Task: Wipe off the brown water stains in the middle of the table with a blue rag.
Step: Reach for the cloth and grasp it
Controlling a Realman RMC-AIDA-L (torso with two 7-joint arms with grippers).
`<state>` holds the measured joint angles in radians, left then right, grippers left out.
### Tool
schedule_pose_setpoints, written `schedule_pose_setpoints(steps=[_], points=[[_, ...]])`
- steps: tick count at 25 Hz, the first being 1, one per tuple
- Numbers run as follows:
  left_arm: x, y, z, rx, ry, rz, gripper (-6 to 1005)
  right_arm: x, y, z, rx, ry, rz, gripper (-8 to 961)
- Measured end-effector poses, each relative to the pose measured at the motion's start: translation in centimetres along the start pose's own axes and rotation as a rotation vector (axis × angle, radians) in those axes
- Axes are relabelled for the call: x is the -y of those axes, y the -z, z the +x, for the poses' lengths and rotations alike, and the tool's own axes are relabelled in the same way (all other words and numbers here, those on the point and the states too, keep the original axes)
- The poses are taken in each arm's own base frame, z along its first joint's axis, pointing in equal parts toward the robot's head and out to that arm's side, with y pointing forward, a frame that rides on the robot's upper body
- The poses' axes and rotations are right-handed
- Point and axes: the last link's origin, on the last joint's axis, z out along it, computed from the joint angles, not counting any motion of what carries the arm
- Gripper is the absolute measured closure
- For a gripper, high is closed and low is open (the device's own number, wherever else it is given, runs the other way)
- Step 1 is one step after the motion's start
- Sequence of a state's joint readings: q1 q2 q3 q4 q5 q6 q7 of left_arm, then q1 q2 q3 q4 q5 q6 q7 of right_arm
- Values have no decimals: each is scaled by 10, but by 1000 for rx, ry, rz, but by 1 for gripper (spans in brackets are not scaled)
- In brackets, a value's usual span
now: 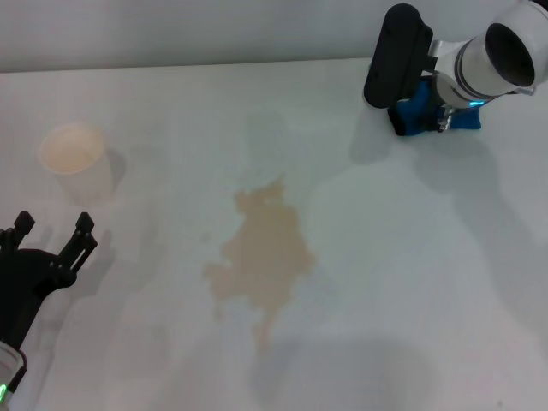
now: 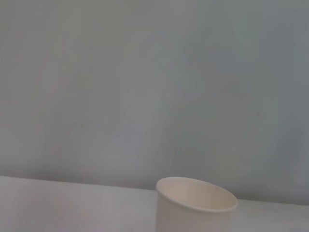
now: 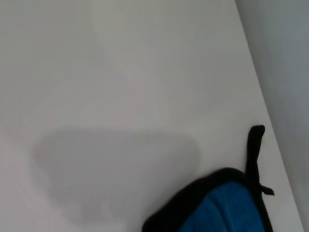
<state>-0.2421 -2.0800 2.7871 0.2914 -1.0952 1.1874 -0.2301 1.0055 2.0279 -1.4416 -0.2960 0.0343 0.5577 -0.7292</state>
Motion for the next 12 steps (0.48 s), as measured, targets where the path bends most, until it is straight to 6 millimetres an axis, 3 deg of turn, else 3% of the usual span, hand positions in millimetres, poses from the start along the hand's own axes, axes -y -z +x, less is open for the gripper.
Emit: schedule_pose_setpoints(steps=[12], points=[[1, 2, -1, 1, 1, 4, 106, -2, -1, -2, 25, -37, -5, 437]])
